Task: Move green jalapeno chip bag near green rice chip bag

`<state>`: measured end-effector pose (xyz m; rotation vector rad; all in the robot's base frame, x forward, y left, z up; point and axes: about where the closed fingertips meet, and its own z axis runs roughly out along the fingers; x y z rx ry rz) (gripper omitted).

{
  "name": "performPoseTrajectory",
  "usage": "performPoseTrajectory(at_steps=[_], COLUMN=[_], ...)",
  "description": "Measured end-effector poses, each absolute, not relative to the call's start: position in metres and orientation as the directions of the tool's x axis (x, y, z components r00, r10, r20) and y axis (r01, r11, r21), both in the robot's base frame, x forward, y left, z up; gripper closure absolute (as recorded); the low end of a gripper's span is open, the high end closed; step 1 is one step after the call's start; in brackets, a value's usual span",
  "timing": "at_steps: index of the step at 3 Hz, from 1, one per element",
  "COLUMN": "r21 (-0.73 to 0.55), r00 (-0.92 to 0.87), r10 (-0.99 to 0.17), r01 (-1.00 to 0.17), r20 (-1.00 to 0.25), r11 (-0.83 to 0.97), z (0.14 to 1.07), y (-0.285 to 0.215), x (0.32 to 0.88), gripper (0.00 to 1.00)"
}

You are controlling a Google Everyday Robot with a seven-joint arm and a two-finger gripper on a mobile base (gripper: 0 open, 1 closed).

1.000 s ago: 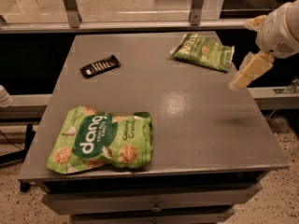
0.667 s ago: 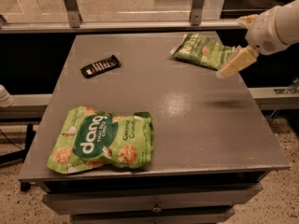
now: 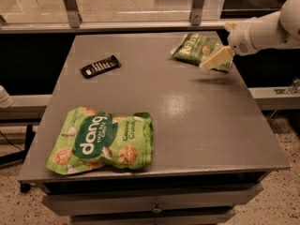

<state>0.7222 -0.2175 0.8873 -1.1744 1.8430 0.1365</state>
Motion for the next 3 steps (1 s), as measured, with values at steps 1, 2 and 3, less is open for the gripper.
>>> performPoseTrajectory(at_steps=[1,2,3], r21=[-0.315,-0.275,-0.232], r00=[-0.161,-0.198,-0.231], r10=[-0.621,-0.591,-0.562], r01=[-0.749,-0.741,-0.739], r20=[-0.767,-0.782,-0.794], r11=[0.583,0.612,0.633], z=[0.867,0.851,0.837], y=[-0.221,-0.22,-0.219], x=[0.75,0.764,0.768], gripper=[0.0,0.0,0.19])
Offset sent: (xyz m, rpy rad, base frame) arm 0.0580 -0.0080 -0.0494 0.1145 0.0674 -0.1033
